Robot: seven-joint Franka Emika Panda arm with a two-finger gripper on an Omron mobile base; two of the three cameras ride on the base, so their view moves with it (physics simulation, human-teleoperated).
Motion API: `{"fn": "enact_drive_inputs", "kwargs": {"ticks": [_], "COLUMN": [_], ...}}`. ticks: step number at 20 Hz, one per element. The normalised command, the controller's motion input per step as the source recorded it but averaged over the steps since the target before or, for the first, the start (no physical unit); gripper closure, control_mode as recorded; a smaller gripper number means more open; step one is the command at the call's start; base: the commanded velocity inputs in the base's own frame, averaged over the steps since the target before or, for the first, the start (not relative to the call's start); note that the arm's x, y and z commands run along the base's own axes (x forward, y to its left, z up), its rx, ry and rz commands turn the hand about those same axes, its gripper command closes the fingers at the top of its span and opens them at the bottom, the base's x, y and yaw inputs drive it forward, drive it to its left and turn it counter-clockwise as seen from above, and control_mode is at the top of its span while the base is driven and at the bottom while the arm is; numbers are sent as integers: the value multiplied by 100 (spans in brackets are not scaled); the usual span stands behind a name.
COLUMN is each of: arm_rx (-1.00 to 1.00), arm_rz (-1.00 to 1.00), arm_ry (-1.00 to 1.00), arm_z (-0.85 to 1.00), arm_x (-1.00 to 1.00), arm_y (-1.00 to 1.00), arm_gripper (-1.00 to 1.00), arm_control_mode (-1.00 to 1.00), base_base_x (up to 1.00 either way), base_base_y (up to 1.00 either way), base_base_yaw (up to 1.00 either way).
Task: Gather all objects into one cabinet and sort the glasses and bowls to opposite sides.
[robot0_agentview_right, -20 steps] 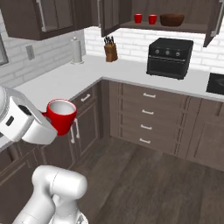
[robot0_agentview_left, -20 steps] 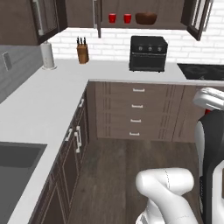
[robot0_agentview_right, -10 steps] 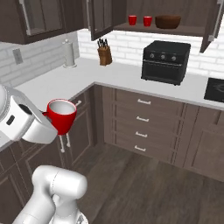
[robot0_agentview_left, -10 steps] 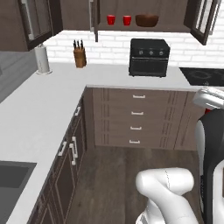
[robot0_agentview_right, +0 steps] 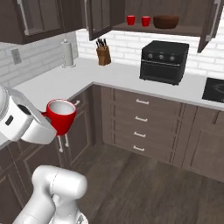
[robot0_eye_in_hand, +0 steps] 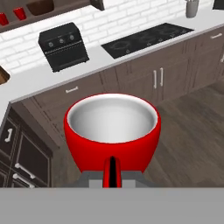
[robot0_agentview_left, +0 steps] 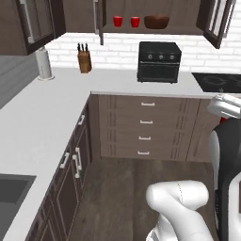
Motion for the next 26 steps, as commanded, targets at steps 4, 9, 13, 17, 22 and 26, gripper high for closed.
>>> {"fn": "enact_drive_inputs", "kwargs": {"ticks": [4, 9, 13, 17, 22, 26], "arm_rx": [0, 0, 0, 0, 0, 0], "arm_rz": [0, 0, 0, 0, 0, 0], "arm_ry": [0, 0, 0, 0, 0, 0], "arm_z": [0, 0, 0, 0, 0, 0], "arm_x": [0, 0, 0, 0, 0, 0], "arm_y": [0, 0, 0, 0, 0, 0], "arm_gripper": [100, 100, 100, 100, 100, 100], "arm_control_mode": [100, 100, 100, 100, 100, 100], "base_base_x": [28, 73, 81, 80, 87, 76], "base_base_y": [-51, -23, 0, -13, -11, 0], "base_base_yaw": [-5, -14, -7, -4, -4, -1]}}
